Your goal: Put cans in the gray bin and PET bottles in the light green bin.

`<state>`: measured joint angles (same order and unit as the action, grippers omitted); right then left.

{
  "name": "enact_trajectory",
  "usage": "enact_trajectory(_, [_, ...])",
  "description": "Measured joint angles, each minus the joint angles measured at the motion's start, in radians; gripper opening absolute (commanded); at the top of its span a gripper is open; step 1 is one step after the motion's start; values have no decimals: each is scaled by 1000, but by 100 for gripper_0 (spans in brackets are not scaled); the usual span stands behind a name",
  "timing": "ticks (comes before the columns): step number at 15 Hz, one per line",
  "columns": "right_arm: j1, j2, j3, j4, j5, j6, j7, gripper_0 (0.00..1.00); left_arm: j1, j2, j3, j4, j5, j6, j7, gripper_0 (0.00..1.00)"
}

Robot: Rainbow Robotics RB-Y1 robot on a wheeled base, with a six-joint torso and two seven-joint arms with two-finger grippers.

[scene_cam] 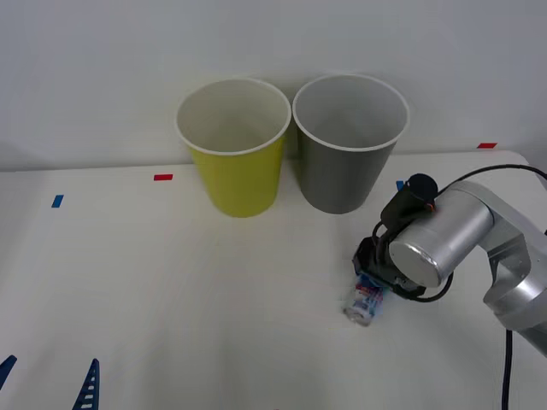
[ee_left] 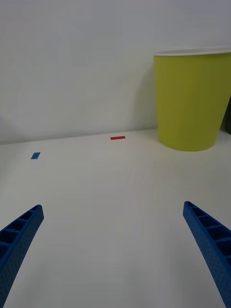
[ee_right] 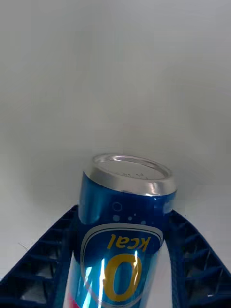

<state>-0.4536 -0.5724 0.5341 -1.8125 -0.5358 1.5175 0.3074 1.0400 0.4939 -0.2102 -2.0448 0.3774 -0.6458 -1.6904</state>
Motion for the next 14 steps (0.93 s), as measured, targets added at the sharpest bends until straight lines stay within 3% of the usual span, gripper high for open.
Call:
enact_trajectory(7, [1, 2, 0, -4, 28, 0, 20, 1, 0, 0, 0, 0, 0, 0, 0, 100])
enact_trajectory(10, [54, 27, -26, -59, 141, 0, 125, 0, 0, 0, 0, 0, 0, 0, 0, 100])
enact_trajectory(14, [180, 97, -144, -216, 247, 0, 299, 0, 0, 0, 0, 0, 0, 0, 0, 100])
